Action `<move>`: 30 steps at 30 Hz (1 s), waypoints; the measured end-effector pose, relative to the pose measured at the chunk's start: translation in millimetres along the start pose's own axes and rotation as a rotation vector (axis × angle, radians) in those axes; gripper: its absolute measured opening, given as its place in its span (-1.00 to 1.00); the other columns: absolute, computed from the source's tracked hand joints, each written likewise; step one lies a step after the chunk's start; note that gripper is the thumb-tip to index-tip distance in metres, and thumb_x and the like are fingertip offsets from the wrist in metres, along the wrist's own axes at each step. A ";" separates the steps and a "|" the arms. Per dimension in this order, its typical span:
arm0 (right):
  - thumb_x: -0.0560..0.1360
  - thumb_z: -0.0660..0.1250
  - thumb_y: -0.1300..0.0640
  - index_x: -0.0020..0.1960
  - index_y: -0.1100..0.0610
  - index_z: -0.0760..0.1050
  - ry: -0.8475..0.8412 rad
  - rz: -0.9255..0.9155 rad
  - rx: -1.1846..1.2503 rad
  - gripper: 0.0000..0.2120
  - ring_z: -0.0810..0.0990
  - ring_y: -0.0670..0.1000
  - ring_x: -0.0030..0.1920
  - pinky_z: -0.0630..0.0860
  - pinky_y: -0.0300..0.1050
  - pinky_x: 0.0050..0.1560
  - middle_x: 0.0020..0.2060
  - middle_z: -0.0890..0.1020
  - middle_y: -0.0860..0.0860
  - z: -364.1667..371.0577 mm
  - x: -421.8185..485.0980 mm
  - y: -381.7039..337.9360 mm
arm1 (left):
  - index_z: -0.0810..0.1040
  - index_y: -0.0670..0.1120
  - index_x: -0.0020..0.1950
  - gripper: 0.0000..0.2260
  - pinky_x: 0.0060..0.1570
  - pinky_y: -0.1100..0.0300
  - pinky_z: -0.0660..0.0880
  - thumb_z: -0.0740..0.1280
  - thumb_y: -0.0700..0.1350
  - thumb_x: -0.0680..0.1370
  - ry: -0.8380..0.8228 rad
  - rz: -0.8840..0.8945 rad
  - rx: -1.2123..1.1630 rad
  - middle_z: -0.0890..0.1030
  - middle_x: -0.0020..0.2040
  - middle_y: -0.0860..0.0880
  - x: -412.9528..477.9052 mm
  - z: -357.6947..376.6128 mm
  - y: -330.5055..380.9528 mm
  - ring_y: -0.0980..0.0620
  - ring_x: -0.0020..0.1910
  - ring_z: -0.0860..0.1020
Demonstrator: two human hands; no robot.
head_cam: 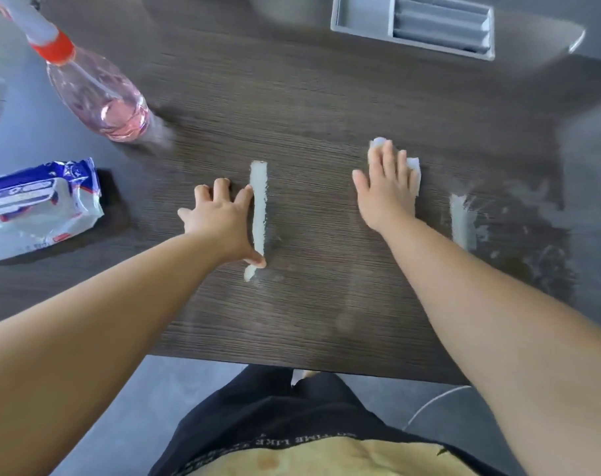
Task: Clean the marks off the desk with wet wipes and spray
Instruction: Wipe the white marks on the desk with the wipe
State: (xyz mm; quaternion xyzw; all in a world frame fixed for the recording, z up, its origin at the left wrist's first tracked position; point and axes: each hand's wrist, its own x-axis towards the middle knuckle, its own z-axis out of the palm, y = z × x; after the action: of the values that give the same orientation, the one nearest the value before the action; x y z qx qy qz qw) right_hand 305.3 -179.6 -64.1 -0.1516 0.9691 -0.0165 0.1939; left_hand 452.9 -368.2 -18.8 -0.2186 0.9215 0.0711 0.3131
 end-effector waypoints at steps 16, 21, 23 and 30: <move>0.61 -0.13 -0.17 0.54 0.08 -0.18 0.039 -0.127 -0.058 -0.40 -0.21 0.11 0.52 -0.20 0.12 0.47 0.54 -0.18 0.04 16.4 -19.3 -37.5 | 0.01 0.09 0.48 0.08 0.26 -0.27 0.25 0.55 0.23 0.13 0.044 0.019 -0.119 0.03 0.47 -0.07 -2.0 5.0 -1.0 -0.20 0.43 0.03; 0.57 -0.09 -0.23 0.54 0.10 0.00 -0.028 -0.843 -0.225 -0.36 -0.03 0.16 0.52 -0.08 0.18 0.47 0.53 0.06 0.08 56.6 -117.2 -34.3 | 0.10 0.06 0.49 -0.21 0.40 -0.30 -0.12 0.42 0.02 0.36 0.166 0.010 -0.397 0.01 0.52 -0.05 -7.8 22.8 -2.3 -0.15 0.50 -0.13; 0.56 -0.06 -0.21 0.52 0.07 0.10 -0.039 -0.961 -0.283 -0.39 0.11 0.13 0.50 -0.04 0.13 0.45 0.50 0.18 0.04 52.7 -115.1 0.7 | 0.19 0.00 0.46 -0.35 0.44 -0.21 -0.11 0.35 -0.06 0.41 0.252 -0.011 -0.469 0.10 0.50 -0.05 -11.4 29.5 -0.4 -0.12 0.50 -0.06; 0.60 -0.17 -0.17 0.54 0.08 -0.19 0.047 -0.005 -0.011 -0.40 -0.21 0.12 0.52 -0.21 0.13 0.48 0.54 -0.18 0.06 28.6 -78.8 33.2 | 0.33 -0.08 0.38 -0.46 0.43 -0.02 0.03 0.19 -0.07 0.38 0.364 0.100 -0.528 0.27 0.42 -0.11 -29.4 38.7 59.8 -0.14 0.44 0.10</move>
State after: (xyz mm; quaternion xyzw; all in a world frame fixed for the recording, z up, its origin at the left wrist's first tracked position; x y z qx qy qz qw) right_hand 375.9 -123.6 -64.3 -0.1547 0.9730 -0.0152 0.1705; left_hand 468.1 -293.9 -32.0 -0.2558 0.9216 0.2829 0.0718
